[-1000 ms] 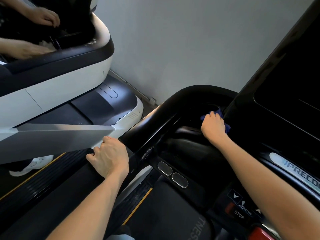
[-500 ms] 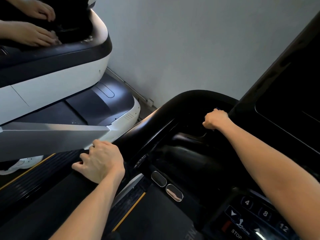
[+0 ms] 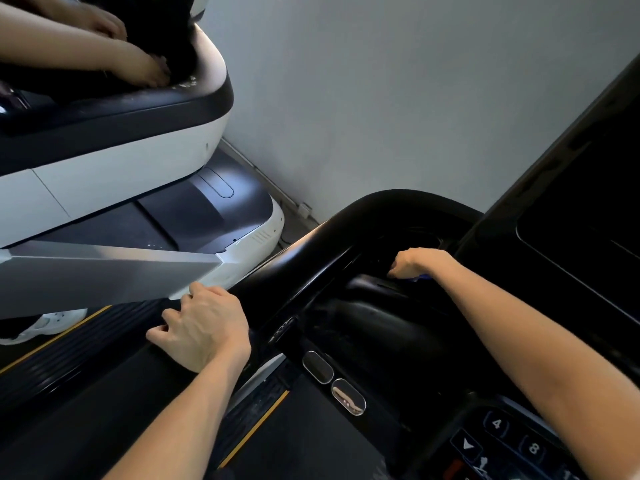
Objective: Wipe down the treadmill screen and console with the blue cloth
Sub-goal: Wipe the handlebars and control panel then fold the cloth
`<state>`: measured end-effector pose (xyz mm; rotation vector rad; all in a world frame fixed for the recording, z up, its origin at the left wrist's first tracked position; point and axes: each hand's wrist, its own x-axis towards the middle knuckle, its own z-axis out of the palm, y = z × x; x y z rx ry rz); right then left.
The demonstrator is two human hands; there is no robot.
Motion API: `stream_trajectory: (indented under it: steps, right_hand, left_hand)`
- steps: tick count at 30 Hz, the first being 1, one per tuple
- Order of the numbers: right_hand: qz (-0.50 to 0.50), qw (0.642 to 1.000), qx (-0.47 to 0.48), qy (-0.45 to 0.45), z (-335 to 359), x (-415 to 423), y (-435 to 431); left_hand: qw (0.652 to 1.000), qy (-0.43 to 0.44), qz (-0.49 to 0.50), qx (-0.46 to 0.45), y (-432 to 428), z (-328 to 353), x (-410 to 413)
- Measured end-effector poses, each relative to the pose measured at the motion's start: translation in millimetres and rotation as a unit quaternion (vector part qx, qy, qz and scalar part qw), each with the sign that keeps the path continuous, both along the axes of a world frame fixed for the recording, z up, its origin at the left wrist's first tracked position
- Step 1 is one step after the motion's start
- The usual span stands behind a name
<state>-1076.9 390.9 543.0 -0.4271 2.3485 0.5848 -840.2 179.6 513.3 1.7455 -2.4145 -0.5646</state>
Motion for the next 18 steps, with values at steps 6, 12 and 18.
stream_trajectory:
  steps: [6, 12, 18]
  right_hand:
    - [0.03, 0.998, 0.021, 0.056, -5.1, 1.2, 5.0]
    - [-0.015, 0.996, -0.058, 0.059, -12.3, 13.6, -3.8]
    - [-0.164, 0.951, -0.193, 0.175, -13.1, 54.2, -33.2]
  left_hand:
    - [1.0, -0.002, -0.006, 0.004, 0.4, 1.6, 0.3]
    - [1.0, 0.001, -0.008, 0.0, 0.0, -0.1, 0.4]
    - [1.0, 0.0, -0.021, 0.001, 0.7, -1.2, 0.1]
